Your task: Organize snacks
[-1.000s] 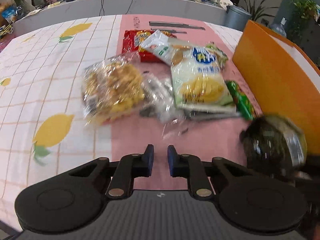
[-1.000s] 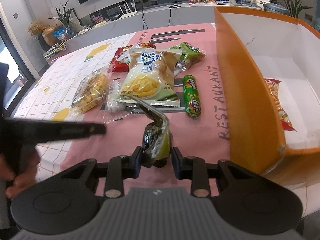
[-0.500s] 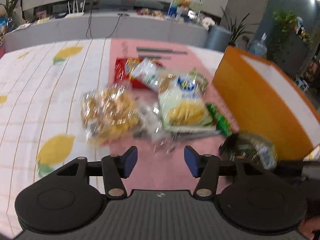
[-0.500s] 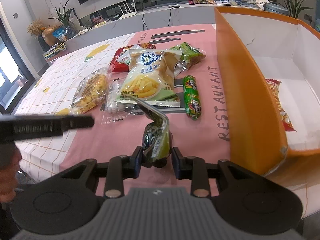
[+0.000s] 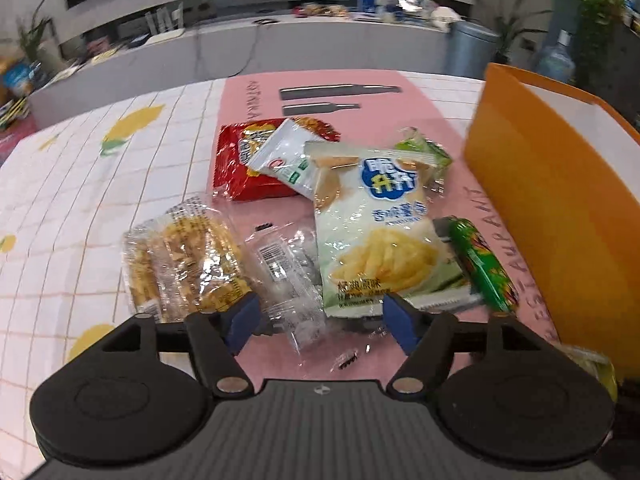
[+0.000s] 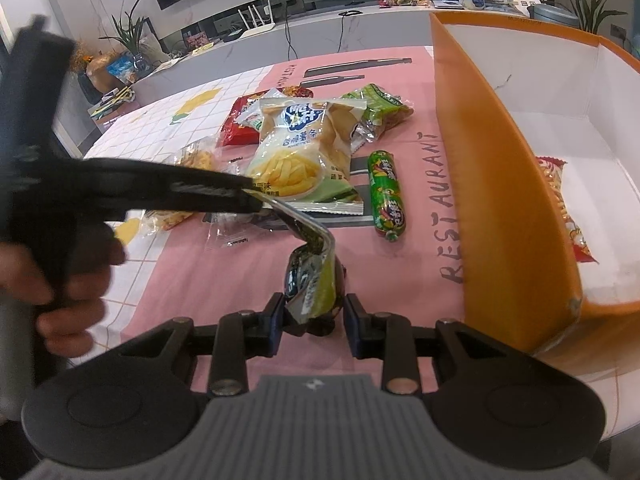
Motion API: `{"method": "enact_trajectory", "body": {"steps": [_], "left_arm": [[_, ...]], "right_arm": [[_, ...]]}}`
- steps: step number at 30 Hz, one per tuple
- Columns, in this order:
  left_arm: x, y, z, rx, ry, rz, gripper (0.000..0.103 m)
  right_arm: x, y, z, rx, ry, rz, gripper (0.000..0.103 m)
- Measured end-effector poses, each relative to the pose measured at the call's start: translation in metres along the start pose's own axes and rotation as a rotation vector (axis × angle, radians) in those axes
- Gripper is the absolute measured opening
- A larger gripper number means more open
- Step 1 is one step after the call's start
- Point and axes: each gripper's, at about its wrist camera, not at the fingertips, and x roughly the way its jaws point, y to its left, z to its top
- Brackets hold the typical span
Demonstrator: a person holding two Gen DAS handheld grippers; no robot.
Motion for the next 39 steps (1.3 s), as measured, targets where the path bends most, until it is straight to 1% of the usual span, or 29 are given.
{"method": "enact_trajectory", "body": {"steps": [1, 2, 3, 5, 7, 9, 10, 12, 13, 15, 17, 18, 20, 22, 24, 26, 27, 29, 30, 31, 33, 34, 35, 36, 39], "left_arm": [[0.004, -0.001, 0.001, -0.011, 0.007, 0.021, 0.085], [0.007, -0.002, 0.001, -0.016, 0.010, 0.042, 0.091], [0.009, -0.002, 0.001, -0.026, 0.005, 0.056, 0.095], [0.011, 0.000, 0.001, -0.065, 0.009, 0.065, 0.099], [0.011, 0.001, 0.002, -0.111, 0.022, 0.073, 0.100], [0.007, -0.002, 0.003, -0.111, 0.033, 0.074, 0.097], [0.005, -0.001, 0.005, -0.110, 0.036, 0.063, 0.095], [-0.007, 0.000, 0.012, -0.115, 0.039, 0.028, 0.095], [-0.014, 0.002, 0.017, -0.114, 0.026, 0.004, 0.095], [-0.033, 0.004, 0.030, -0.091, -0.024, -0.047, 0.096], [-0.040, -0.001, 0.044, -0.051, -0.048, -0.071, 0.099], [-0.037, -0.006, 0.051, -0.031, -0.036, -0.076, 0.100], [-0.019, -0.018, 0.061, 0.001, 0.034, -0.076, 0.100], [0.001, -0.027, 0.064, 0.006, 0.085, -0.041, 0.100], [0.015, -0.034, 0.063, 0.021, 0.090, -0.017, 0.100], [0.028, -0.039, 0.059, 0.049, 0.129, 0.015, 0.100], [0.035, -0.039, 0.057, 0.046, 0.142, 0.027, 0.100], [0.042, -0.037, 0.054, 0.013, 0.152, 0.005, 0.100], [0.041, -0.037, 0.052, 0.006, 0.134, -0.003, 0.092], [0.039, -0.038, 0.050, 0.015, 0.099, -0.001, 0.089], [0.038, -0.039, 0.051, 0.031, 0.094, 0.001, 0.079], [0.036, -0.037, 0.051, 0.019, 0.090, 0.001, 0.075], [0.032, -0.034, 0.051, -0.005, 0.084, -0.006, 0.063], [0.029, -0.029, 0.051, -0.032, 0.083, -0.024, 0.054], [0.014, -0.012, 0.047, -0.102, 0.070, -0.097, 0.051]], "right_arm": [[0.000, 0.000, 0.000, 0.001, 0.000, 0.001, 0.030], [0.000, 0.000, 0.000, 0.001, 0.001, 0.001, 0.030], [0.000, 0.000, 0.000, 0.002, 0.001, 0.001, 0.030], [0.000, 0.000, 0.000, 0.005, 0.001, 0.004, 0.030], [-0.001, 0.001, 0.000, 0.007, 0.001, 0.004, 0.030], [-0.001, 0.001, -0.001, 0.007, 0.002, 0.004, 0.030], [-0.001, 0.001, -0.001, 0.008, 0.001, 0.006, 0.030], [-0.002, 0.000, -0.001, 0.010, 0.001, 0.008, 0.030], [-0.002, 0.000, -0.001, 0.011, 0.001, 0.008, 0.030], [-0.002, 0.000, 0.000, 0.009, 0.002, 0.008, 0.030], [-0.001, 0.000, 0.000, 0.011, 0.004, 0.009, 0.030], [-0.001, 0.000, 0.000, 0.011, 0.004, 0.009, 0.030], [-0.001, 0.000, 0.000, 0.012, 0.005, 0.011, 0.030], [-0.001, 0.000, 0.000, 0.013, 0.005, 0.011, 0.030], [-0.001, -0.001, 0.001, 0.014, 0.006, 0.012, 0.030], [-0.001, 0.000, 0.001, 0.012, 0.007, 0.014, 0.030], [-0.001, 0.000, 0.001, 0.012, 0.009, 0.016, 0.030], [-0.001, -0.001, 0.001, 0.013, 0.011, 0.021, 0.030], [-0.001, -0.001, 0.001, 0.012, 0.011, 0.022, 0.030], [-0.001, -0.001, 0.001, 0.011, 0.011, 0.022, 0.030], [-0.001, 0.000, 0.001, 0.009, 0.011, 0.022, 0.030], [-0.001, 0.000, 0.001, 0.009, 0.010, 0.022, 0.030], [-0.001, 0.000, 0.001, 0.010, 0.010, 0.022, 0.030], [-0.001, 0.000, 0.001, 0.010, 0.010, 0.022, 0.030], [-0.002, 0.001, 0.000, 0.000, 0.006, 0.017, 0.030]]}}
